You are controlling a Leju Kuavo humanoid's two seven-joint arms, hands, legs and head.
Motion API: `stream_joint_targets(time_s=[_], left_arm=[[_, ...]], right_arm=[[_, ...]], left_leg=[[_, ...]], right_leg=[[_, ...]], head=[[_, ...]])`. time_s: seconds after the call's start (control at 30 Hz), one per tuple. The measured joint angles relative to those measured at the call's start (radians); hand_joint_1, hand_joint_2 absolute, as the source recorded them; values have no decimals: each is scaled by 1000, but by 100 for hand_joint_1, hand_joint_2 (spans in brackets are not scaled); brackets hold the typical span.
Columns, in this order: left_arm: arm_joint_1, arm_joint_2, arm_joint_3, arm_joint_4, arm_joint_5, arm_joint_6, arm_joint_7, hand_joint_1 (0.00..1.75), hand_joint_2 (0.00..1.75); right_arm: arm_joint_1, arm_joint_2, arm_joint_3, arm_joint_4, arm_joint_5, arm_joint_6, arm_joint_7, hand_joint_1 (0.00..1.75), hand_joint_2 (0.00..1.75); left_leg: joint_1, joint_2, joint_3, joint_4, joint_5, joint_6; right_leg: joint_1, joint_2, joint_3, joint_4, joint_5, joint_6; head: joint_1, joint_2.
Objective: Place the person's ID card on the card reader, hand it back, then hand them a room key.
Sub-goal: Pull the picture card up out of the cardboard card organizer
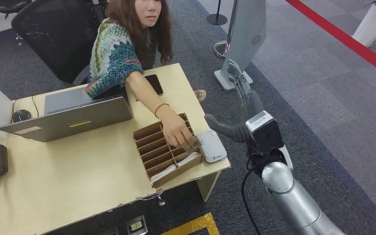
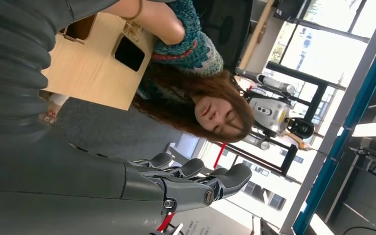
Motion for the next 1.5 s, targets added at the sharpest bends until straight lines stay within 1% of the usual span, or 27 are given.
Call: stream_joint_targets(time_s=[0.4, 1.5], left_arm=[[-1, 0, 0, 0, 4, 9, 0, 0, 0], [4, -5, 0, 0, 9, 10, -1, 0, 0]], right_arm=[[-3, 2, -3, -8, -32, 9, -5, 0, 175], [-6, -1, -3, -10, -30, -7, -3, 0, 175]], left_leg=[[0, 0, 0, 0, 0, 0], [0, 0, 0, 0, 0, 0]], right_leg=[[0, 0, 0, 0, 0, 0], [0, 0, 0, 0, 0, 0]], head=[[0, 0], [0, 0]])
